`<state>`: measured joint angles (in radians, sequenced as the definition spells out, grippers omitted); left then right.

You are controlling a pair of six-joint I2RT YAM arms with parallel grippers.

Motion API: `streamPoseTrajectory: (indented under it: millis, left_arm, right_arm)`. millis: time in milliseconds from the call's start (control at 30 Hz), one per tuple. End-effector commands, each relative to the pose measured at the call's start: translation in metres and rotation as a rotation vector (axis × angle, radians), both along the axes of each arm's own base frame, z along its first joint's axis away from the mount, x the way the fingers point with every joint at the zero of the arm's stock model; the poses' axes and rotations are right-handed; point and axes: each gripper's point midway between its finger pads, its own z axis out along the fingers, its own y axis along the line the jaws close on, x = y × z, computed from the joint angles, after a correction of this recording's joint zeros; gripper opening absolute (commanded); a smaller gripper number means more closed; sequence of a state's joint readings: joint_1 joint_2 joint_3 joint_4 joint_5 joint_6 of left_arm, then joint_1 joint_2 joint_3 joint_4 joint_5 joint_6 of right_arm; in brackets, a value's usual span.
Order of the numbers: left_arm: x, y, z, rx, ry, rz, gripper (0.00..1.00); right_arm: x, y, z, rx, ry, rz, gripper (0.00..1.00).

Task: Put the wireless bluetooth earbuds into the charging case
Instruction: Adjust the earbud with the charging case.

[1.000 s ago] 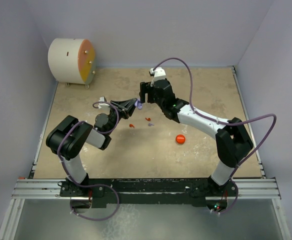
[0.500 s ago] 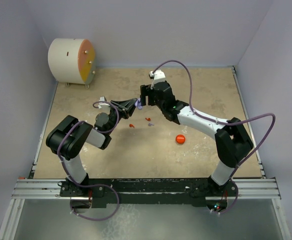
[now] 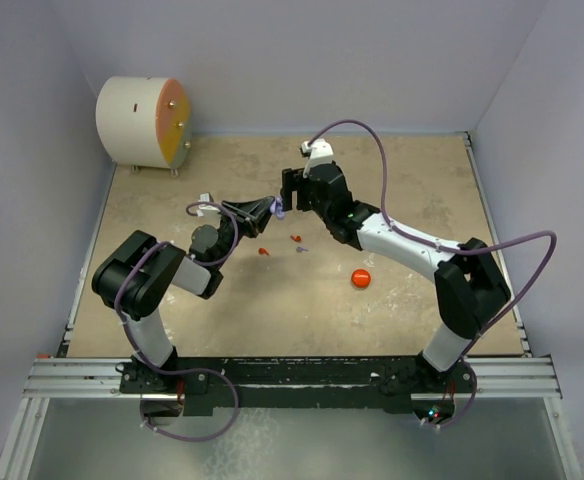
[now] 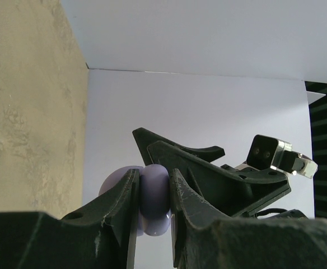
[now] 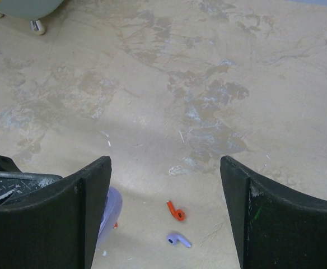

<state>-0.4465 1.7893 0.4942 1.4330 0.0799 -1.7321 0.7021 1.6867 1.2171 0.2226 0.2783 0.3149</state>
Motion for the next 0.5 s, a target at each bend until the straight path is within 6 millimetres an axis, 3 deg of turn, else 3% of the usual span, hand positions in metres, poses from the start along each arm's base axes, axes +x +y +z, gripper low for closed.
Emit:
streamPoseTrajectory:
  millis: [0,200,467]
  left_arm:
    - [-0.004,0.0,0.036,-0.025,-0.111,-0.002,0.0]
    - [-0.004,0.001,0.039,-0.004,-0.117,0.003,0.0]
    - [0.0,-0.002,0.034,0.076,-0.115,0.012,0.0]
  right_arm:
    - [0.005,-0.008,0.036,0.053,-0.069,-0.057,0.81]
    - [0.015,-0.026,0.057,0.055,-0.118,-0.093,0.81]
    - [0.023,-0.014,0.075,0.011,-0.111,-0.039,0.81]
